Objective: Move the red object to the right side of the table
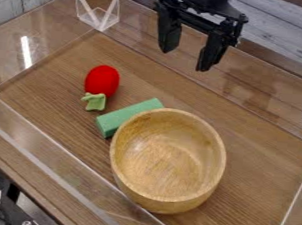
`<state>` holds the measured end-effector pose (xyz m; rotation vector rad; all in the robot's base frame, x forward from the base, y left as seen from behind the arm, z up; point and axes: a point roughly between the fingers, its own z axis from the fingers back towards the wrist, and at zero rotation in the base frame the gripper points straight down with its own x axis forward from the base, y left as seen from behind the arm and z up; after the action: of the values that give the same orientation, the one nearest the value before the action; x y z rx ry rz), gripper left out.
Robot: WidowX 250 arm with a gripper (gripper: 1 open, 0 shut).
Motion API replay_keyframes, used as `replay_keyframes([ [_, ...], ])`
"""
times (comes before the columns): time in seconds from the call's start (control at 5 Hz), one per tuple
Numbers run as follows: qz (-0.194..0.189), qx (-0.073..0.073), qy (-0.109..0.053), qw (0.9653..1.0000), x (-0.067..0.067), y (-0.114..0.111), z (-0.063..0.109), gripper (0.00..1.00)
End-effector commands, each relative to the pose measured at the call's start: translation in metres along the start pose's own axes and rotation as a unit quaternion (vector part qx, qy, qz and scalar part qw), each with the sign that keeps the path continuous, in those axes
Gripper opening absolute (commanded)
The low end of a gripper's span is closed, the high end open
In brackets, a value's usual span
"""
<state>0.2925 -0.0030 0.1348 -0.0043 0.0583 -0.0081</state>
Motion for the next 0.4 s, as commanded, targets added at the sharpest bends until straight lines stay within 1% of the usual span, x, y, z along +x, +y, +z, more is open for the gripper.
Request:
replay_keyframes([
  [0.0, 0.017, -0.001, 0.018, 0.9997, 0.001, 0.007, -0.015, 1.00],
  [0.2, -0.015, 0.007, 0.020, 0.9997, -0.003, 0.038, -0.025, 1.00],
])
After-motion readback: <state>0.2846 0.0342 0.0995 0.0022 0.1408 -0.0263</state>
